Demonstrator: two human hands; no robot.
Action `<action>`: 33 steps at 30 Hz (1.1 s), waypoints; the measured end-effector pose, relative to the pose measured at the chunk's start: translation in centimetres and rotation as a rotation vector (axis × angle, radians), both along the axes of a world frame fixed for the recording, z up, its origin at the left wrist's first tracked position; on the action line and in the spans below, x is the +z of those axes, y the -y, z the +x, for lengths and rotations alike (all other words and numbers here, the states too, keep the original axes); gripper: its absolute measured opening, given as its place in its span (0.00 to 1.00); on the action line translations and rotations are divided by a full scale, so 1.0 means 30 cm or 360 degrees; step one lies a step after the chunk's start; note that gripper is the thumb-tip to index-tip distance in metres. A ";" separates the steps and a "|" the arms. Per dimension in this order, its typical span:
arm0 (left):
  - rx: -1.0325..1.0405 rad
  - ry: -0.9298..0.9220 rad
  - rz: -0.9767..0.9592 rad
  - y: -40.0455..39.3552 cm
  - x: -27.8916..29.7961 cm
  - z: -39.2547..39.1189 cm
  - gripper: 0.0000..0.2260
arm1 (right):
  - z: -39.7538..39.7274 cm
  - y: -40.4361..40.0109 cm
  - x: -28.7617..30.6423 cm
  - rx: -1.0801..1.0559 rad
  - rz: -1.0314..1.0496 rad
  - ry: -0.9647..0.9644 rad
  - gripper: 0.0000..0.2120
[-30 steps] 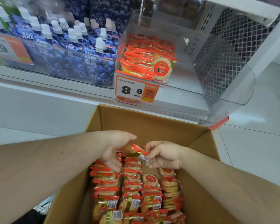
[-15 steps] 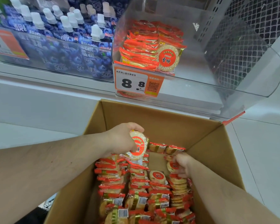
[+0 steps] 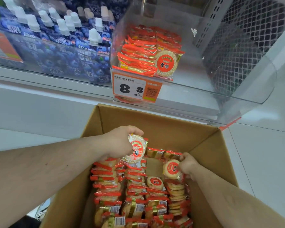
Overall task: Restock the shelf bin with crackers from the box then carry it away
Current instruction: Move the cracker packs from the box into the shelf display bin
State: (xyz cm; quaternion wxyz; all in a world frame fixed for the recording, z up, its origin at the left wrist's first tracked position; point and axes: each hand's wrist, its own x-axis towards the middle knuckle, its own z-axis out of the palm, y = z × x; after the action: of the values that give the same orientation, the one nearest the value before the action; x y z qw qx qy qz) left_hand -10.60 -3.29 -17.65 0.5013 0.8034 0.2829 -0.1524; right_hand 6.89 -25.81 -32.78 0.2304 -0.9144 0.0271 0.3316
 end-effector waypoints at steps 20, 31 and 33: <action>0.0138 0.0549 -0.0310 0.046 0.183 -0.119 0.37 | -0.200 -0.027 0.767 0.0319 0.1507 -0.0727 0.45; 0.0085 0.0801 -0.0569 0.123 0.237 -0.126 0.39 | -0.312 -0.057 0.771 0.0375 0.1144 -0.0262 0.13; 0.0063 0.0816 -0.0545 0.129 0.242 -0.127 0.37 | -0.327 -0.055 0.776 0.0412 0.1073 -0.0154 0.15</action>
State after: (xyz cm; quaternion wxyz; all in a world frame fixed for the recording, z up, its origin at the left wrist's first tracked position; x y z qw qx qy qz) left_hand -14.40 -7.16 -10.39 0.6874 0.7137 0.1330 0.0196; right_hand -2.92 -24.16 -9.50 0.4735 -0.7662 -0.1887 0.3914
